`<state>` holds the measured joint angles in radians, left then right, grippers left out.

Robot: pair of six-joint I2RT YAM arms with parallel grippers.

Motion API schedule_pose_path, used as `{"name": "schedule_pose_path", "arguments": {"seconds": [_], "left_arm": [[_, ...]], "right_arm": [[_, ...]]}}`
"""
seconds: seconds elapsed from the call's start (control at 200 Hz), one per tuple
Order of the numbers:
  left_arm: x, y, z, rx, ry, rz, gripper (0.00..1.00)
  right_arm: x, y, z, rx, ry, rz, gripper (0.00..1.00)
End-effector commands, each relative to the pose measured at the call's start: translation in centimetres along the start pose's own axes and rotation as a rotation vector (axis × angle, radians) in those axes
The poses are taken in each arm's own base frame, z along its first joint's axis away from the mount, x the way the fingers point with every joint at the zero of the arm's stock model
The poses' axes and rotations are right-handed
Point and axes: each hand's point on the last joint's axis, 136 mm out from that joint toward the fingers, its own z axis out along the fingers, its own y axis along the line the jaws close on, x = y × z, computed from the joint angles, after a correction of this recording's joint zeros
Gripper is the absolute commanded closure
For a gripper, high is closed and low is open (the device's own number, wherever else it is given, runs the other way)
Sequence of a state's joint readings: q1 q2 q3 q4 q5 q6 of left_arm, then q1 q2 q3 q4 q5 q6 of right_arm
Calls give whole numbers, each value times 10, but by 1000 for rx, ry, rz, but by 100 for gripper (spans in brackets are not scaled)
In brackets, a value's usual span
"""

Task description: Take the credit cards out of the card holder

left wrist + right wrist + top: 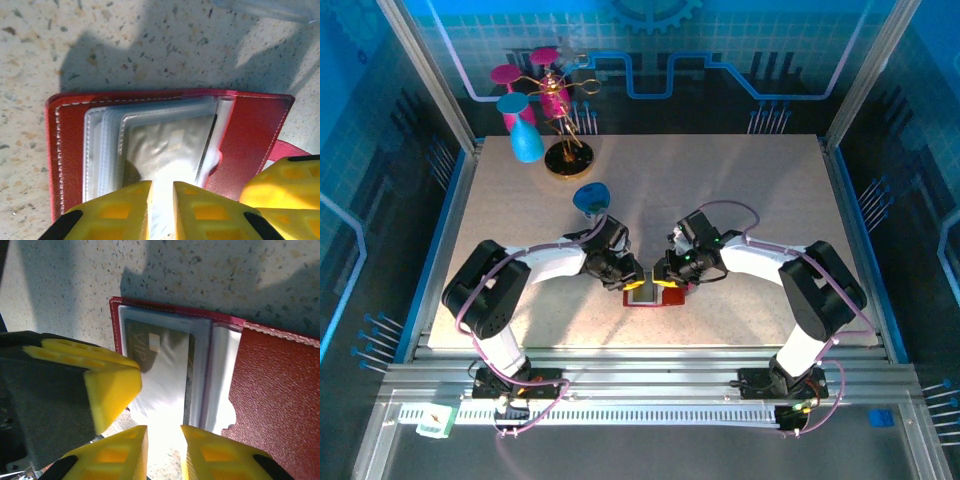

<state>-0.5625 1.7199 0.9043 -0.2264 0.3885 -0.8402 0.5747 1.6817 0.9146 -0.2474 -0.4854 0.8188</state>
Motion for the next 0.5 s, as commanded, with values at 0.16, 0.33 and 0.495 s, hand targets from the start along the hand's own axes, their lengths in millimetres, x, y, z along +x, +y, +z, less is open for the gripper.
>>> {"name": "schedule_pose_path", "arguments": {"seconds": [0.16,0.33,0.495], "left_arm": [[6,10,5,-20,12,-14,83],[6,9,5,-21,11,-13,85],[6,9,5,-20,12,-12,85]], "right_arm": [[0,-3,10,-35,30,43,75],[0,-6,14,-36,40,54,76],[2,-6,19,-51,59,59,78]]}}
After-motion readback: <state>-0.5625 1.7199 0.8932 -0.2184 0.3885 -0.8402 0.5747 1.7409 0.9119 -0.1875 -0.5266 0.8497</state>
